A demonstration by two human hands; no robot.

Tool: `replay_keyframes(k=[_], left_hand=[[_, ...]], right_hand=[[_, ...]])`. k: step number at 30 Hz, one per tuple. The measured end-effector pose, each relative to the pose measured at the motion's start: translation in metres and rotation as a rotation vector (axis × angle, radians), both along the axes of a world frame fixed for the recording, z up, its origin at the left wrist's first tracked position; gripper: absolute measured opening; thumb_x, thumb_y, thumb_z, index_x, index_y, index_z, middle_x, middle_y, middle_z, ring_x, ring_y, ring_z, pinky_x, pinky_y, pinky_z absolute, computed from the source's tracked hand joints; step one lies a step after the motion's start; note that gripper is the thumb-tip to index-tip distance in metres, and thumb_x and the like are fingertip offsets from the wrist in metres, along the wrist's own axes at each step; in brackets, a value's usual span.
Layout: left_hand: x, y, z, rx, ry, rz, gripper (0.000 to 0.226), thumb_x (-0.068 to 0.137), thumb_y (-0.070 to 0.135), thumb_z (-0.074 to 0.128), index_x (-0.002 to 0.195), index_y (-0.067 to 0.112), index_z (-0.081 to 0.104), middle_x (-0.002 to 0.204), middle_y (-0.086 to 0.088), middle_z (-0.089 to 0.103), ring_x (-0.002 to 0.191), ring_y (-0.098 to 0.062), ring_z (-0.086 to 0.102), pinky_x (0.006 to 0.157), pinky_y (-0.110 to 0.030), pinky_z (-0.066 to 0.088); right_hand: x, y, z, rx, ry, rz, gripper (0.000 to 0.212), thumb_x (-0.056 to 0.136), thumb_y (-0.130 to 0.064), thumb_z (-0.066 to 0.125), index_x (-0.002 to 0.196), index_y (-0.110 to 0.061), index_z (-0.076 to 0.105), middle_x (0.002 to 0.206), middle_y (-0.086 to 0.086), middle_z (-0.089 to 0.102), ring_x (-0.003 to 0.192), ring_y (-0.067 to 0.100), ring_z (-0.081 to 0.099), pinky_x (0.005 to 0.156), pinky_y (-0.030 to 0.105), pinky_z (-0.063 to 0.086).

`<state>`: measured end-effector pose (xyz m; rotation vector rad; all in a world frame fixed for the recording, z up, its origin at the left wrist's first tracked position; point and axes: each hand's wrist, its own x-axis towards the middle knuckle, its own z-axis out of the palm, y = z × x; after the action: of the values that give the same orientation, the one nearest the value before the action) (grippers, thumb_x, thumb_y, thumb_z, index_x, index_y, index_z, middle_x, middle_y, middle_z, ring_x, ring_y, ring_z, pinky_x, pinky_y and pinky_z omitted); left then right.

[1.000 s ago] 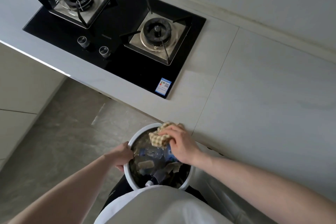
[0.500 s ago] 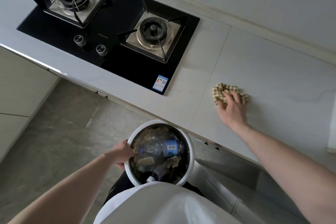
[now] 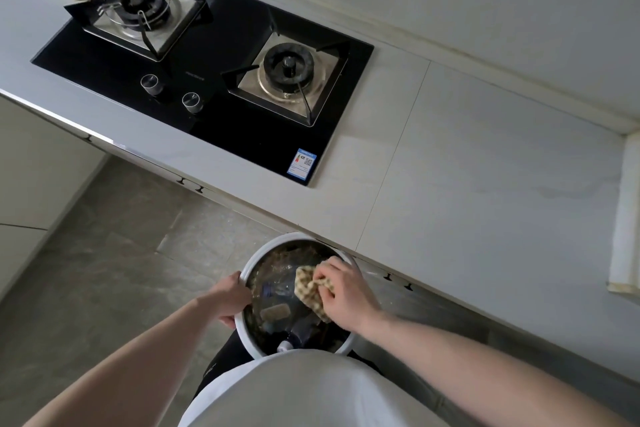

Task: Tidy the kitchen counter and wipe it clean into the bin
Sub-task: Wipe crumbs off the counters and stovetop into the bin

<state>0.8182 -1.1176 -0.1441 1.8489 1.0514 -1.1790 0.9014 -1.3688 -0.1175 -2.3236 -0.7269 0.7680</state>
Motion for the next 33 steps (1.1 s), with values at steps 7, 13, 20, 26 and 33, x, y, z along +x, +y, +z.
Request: replay_keyframes(k=[7,13,20,26,33], left_hand=[[-0.003,-0.001,0.005,-0.007,-0.013,0.04,0.021,0.101,0.012,0.044,0.12,0.017,0.051,0.103,-0.012,0.062,0.074,-0.027,0.075,0.058,-0.038,0.064],[-0.006,0.002,0.01,0.002,-0.015,0.04,0.027,0.097,0.012,0.046,0.123,0.017,0.053,0.104,-0.012,0.062,0.075,-0.029,0.074,0.056,-0.038,0.064],[-0.009,0.006,0.019,-0.025,-0.021,0.055,0.023,0.095,0.019,0.047,0.117,0.017,0.053,0.101,-0.013,0.066,0.072,-0.028,0.075,0.056,-0.037,0.063],[-0.023,0.028,0.013,-0.014,-0.009,0.179,0.018,0.096,0.014,0.047,0.11,0.009,0.058,0.09,-0.017,0.072,0.061,-0.027,0.076,0.049,-0.036,0.061],[-0.029,0.062,0.022,0.033,-0.042,0.269,0.01,0.095,0.009,0.045,0.1,0.009,0.054,0.087,-0.022,0.071,0.066,-0.034,0.076,0.06,-0.048,0.064]], right_hand=[[0.101,0.05,0.004,0.041,-0.171,-0.273,0.02,0.098,-0.022,0.057,0.116,-0.019,0.064,0.122,-0.005,0.052,0.108,0.008,0.046,0.084,0.012,0.044],[0.079,0.08,-0.009,-0.071,-0.151,-0.175,0.024,0.097,-0.019,0.057,0.12,-0.019,0.064,0.118,-0.006,0.052,0.111,0.016,0.048,0.101,0.035,0.048],[0.008,0.073,-0.002,-0.159,0.077,0.172,0.018,0.093,-0.013,0.061,0.108,-0.019,0.069,0.109,-0.006,0.054,0.099,0.016,0.054,0.087,0.029,0.048],[0.07,0.031,0.016,0.072,-0.107,-0.338,0.018,0.091,-0.011,0.061,0.103,-0.021,0.07,0.109,-0.008,0.058,0.096,0.009,0.058,0.088,0.021,0.048],[0.082,0.003,-0.009,-0.162,-0.249,-0.606,0.02,0.088,-0.013,0.067,0.108,-0.015,0.07,0.113,0.007,0.06,0.103,0.029,0.06,0.091,0.036,0.049]])
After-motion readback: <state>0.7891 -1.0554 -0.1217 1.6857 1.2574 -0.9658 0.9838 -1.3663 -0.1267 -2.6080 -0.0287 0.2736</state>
